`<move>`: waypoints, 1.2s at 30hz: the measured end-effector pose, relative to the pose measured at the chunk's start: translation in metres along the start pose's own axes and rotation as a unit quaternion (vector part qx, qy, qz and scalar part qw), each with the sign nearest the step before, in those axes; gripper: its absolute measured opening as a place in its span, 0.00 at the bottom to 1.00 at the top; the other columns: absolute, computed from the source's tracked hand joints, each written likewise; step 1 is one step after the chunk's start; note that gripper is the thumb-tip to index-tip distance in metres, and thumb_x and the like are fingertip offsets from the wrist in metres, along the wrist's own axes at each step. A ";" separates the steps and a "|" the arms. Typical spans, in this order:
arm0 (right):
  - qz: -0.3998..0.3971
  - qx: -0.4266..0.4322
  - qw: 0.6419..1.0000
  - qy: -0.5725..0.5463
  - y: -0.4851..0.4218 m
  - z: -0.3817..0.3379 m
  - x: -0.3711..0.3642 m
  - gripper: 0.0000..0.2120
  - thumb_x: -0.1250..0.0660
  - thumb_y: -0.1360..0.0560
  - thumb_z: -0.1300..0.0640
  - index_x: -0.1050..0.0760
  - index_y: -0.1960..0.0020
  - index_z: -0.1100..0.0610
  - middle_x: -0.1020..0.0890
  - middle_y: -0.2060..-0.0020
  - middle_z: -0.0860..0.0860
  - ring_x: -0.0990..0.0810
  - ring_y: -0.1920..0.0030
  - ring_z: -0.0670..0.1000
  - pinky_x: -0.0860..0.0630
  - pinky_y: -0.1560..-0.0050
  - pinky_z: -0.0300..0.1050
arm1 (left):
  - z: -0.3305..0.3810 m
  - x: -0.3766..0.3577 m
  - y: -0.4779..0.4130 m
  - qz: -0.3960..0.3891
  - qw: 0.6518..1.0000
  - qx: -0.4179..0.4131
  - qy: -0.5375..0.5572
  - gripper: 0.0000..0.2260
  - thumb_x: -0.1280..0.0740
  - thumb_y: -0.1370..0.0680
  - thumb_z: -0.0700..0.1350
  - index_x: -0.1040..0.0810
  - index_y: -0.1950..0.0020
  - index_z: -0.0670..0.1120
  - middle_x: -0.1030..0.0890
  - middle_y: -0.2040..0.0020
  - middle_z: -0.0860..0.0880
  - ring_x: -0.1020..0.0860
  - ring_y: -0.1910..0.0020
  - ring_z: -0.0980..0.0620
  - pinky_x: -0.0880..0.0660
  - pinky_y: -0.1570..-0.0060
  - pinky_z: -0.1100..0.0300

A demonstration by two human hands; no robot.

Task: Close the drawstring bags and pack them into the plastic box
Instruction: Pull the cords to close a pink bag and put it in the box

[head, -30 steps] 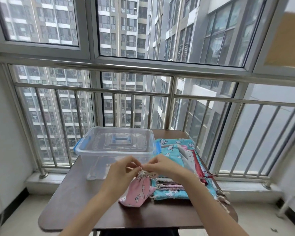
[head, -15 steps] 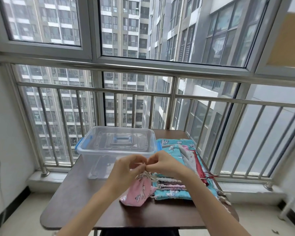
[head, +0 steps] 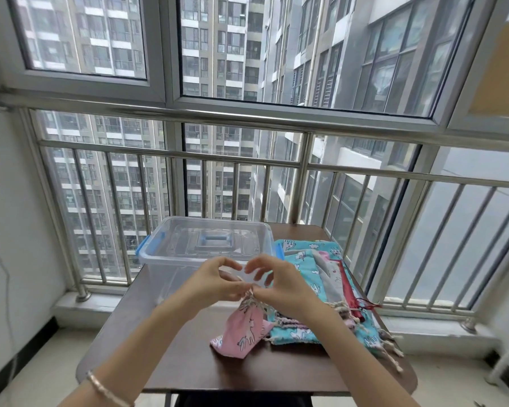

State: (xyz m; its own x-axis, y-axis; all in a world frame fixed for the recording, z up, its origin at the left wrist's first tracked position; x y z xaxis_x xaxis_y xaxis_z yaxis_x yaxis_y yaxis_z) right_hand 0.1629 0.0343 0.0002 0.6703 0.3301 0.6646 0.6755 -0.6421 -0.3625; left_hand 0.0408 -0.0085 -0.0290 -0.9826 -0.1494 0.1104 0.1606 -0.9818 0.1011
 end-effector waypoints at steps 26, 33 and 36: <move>-0.052 -0.190 0.845 -0.497 -0.005 0.034 -0.031 0.13 0.31 0.36 0.70 0.32 0.60 0.58 0.24 0.67 0.58 0.25 0.69 0.50 0.29 0.67 0.38 | 0.018 0.002 -0.010 -0.066 0.978 -0.073 -0.185 0.04 0.29 0.26 0.39 0.19 0.55 0.39 0.18 0.66 0.47 0.20 0.69 0.57 0.23 0.63 0.66; 0.021 -0.109 0.944 -0.309 -0.003 0.027 -0.008 0.08 0.28 0.30 0.69 0.26 0.59 0.59 0.21 0.66 0.52 0.23 0.66 0.45 0.27 0.63 0.36 | 0.001 -0.008 -0.011 -0.113 0.993 -0.029 -0.025 0.06 0.34 0.22 0.41 0.19 0.56 0.43 0.24 0.64 0.48 0.27 0.64 0.56 0.26 0.59 0.66; 0.046 -0.077 0.970 -0.228 -0.001 0.019 -0.001 0.04 0.26 0.29 0.65 0.21 0.59 0.60 0.20 0.67 0.50 0.23 0.66 0.45 0.26 0.64 0.37 | -0.005 -0.006 -0.013 -0.096 0.995 -0.011 0.025 0.06 0.34 0.22 0.42 0.19 0.54 0.42 0.23 0.65 0.50 0.25 0.64 0.56 0.24 0.54 0.63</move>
State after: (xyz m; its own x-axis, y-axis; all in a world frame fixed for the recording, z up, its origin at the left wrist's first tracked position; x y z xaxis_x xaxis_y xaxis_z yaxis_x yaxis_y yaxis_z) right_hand 0.1668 0.0477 -0.0123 0.8150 0.5156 0.2642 0.5765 -0.7671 -0.2813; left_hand 0.0442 0.0044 -0.0357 -0.9985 0.0367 0.0411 -0.0327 -0.9950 0.0939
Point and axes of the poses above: each hand's wrist, its own y-axis away from the middle knuckle, its own x-axis out of the back of the hand, z = x × y, the point moved 8 cm from there along -y, towards the middle knuckle
